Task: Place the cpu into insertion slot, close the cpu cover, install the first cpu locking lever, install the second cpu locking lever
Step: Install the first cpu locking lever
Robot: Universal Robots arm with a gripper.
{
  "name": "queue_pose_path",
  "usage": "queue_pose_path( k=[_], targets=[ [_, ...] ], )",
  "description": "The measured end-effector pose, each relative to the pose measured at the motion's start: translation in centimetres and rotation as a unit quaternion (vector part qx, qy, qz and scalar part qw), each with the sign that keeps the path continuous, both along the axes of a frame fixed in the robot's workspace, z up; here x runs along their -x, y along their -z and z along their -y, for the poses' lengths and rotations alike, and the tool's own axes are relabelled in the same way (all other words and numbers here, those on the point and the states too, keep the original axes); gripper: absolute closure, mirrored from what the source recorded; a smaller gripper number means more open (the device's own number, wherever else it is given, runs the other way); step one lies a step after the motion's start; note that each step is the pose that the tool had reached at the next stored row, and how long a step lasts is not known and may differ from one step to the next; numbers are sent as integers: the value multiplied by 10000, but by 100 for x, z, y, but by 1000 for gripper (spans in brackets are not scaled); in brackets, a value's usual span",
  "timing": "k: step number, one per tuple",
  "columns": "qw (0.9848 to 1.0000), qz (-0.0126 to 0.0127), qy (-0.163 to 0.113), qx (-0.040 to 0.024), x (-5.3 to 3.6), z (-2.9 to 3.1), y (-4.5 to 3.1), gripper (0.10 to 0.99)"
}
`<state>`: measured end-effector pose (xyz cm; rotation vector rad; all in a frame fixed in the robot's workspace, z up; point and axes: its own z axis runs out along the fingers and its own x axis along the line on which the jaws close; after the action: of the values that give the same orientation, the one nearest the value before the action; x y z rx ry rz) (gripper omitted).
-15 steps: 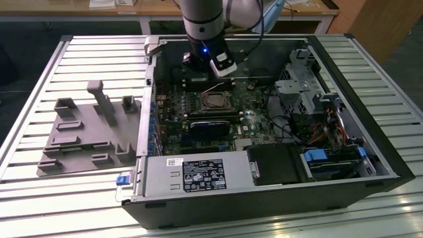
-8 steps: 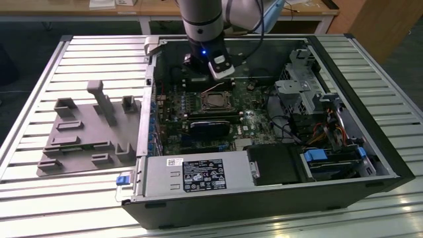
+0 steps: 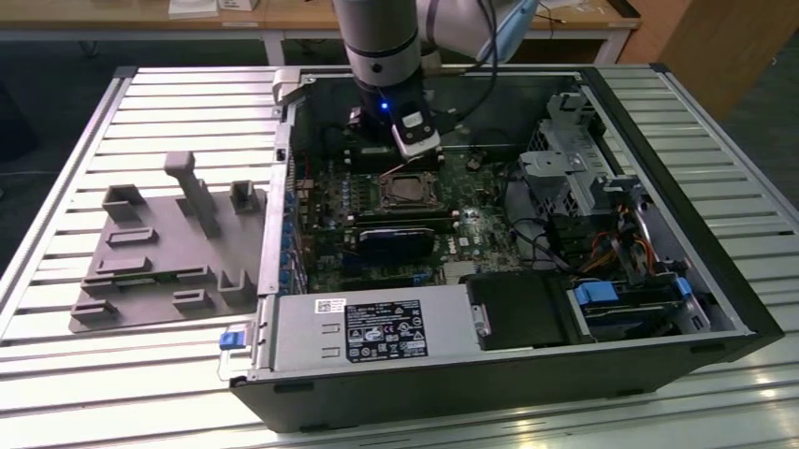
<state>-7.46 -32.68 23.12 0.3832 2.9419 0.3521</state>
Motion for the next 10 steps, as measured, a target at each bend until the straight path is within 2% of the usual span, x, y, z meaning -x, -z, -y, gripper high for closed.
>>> queue_pose_path(
  k=[6,10],
  targets=[
    [10000,-1,-51,1,-9,-16,61,984],
    [10000,0,-62,0,-46,-22,82,984]
  ],
)
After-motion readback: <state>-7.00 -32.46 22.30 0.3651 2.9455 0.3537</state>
